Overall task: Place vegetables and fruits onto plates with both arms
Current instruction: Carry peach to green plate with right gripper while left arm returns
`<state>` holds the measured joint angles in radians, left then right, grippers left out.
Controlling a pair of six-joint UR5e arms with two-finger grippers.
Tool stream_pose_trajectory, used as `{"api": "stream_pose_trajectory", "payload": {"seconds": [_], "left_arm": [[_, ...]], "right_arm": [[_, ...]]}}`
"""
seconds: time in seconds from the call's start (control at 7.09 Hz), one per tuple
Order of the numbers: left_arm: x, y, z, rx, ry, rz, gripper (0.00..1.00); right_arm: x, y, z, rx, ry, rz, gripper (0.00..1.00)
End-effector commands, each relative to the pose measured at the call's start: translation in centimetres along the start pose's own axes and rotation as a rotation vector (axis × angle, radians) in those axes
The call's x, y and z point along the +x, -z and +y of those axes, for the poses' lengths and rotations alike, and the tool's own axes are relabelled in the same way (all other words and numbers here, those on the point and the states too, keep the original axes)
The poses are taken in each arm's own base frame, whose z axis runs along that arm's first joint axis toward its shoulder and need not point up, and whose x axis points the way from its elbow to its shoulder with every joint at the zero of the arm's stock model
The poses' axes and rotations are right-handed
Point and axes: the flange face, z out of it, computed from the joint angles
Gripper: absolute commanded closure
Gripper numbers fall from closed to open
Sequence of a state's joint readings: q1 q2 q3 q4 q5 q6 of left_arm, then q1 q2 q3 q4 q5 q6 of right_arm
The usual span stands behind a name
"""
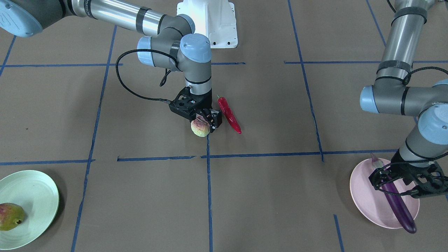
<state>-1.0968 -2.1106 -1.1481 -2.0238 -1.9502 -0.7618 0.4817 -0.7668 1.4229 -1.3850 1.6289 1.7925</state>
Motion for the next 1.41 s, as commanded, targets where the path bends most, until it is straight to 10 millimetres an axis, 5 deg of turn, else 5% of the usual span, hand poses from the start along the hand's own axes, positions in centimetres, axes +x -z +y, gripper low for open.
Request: {"api": "stream_pose_trajectory", "payload": {"seconds": [0.0,0.42,0.85,1.13,1.27], "left_arm": [[0.8,1.3,0.0,0.018,-0.012,0.023,0.0],[7.6,4.3,2.5,-0.069,0.067,0.191,0.0],[18.7,7.9,8.0,-0.111,0.182,0.3,0.0],[24.7,8.4,10.9,-0.165,0.27,0.313,0.0],[28.3,8.4,13.1,-0.161,0.32,0.306,0.0]], "right_arm": [[5.1,3.4,-7.7,-0.003,0.078,-0.025,1.0],[12.8,5.1,-22.5,0.018,0.274,0.04,1.0],[22.3,2.7,-37.3,0.018,0.407,0.201,1.0],[26.7,1.1,-43.7,0.007,0.432,0.294,1.0],[27.3,0.7,-44.3,-0.001,0.421,0.305,1.0]]}}
